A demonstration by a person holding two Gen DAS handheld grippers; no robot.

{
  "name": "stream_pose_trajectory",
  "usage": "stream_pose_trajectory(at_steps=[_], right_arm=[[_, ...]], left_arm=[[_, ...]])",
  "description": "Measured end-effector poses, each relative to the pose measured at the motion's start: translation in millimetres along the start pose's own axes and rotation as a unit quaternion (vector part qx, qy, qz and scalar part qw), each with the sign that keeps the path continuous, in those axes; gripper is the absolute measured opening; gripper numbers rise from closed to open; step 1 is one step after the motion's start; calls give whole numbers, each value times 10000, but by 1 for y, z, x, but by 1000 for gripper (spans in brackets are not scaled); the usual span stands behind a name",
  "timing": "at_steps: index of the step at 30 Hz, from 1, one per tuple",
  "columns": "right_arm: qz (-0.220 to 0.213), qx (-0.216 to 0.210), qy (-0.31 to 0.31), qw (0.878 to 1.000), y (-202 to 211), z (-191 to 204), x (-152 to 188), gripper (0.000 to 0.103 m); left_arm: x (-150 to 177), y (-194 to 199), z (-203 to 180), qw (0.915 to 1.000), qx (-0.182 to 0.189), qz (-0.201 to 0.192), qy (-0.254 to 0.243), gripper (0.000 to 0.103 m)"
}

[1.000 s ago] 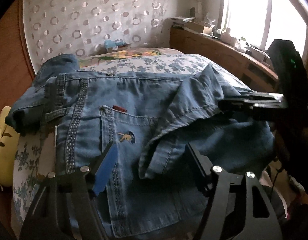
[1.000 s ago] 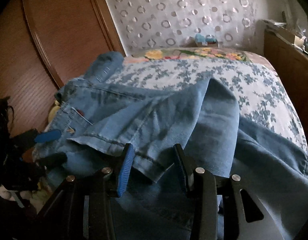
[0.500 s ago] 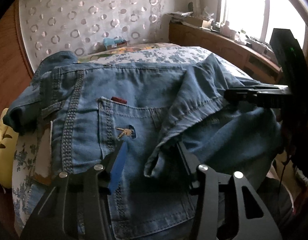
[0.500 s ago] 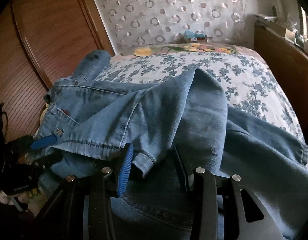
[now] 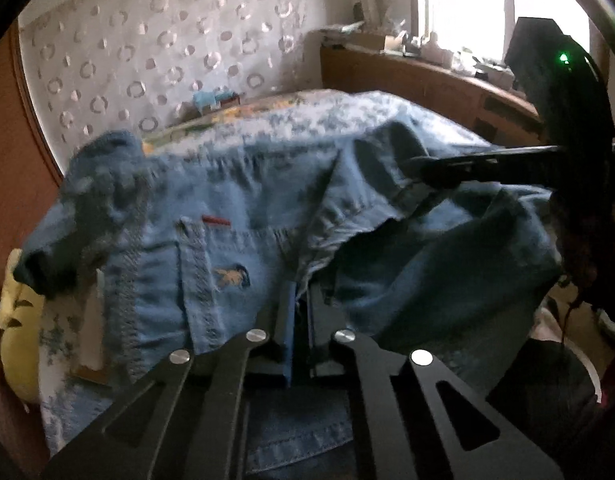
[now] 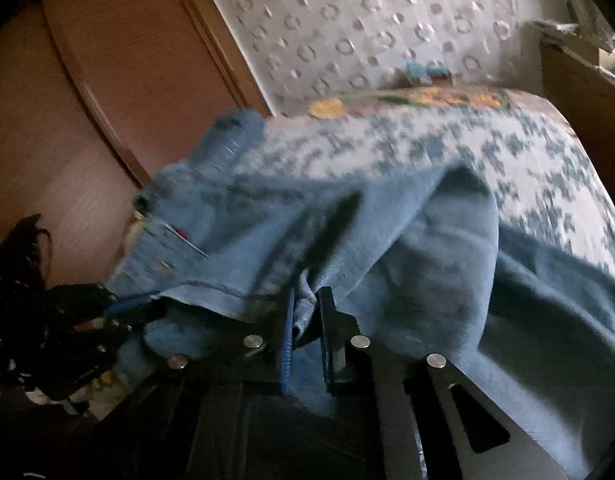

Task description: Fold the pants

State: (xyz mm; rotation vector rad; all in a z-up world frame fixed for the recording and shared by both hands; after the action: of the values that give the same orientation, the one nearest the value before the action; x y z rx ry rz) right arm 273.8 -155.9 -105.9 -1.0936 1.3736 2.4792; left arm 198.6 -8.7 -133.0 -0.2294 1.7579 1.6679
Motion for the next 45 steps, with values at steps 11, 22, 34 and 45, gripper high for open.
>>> stream_pose_trajectory(at_steps=[11,22,34,45], right_arm=[[-587,-199,651,9960,42,46,-48,7],[-483,165,922,9944,36,57,-58,6],[-606,75,725,9955,56,48,-49,6],[-779,-54,960,9923,61,57,-51,6]], left_arm=[[3,94,40,9966,-101,-746,327,2],[7,42,34,9974,459,-285,480,44],[2,-18,12,9978,483,230,393,44],[8,33,4,9967,718,-352,153,4]])
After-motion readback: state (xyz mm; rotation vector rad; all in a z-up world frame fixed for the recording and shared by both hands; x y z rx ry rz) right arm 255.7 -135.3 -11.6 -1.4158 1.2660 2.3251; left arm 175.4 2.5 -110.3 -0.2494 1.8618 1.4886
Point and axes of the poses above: each gripper's, at about its wrist camera, not at the fingertips, and y roughly against the way its jaws point, z to its left, x to its underside, the point moved 5 cm from there along -y, roughly the way its jaws point, and after that the axes turned 10 degrees about z, right-handed, at the moved point
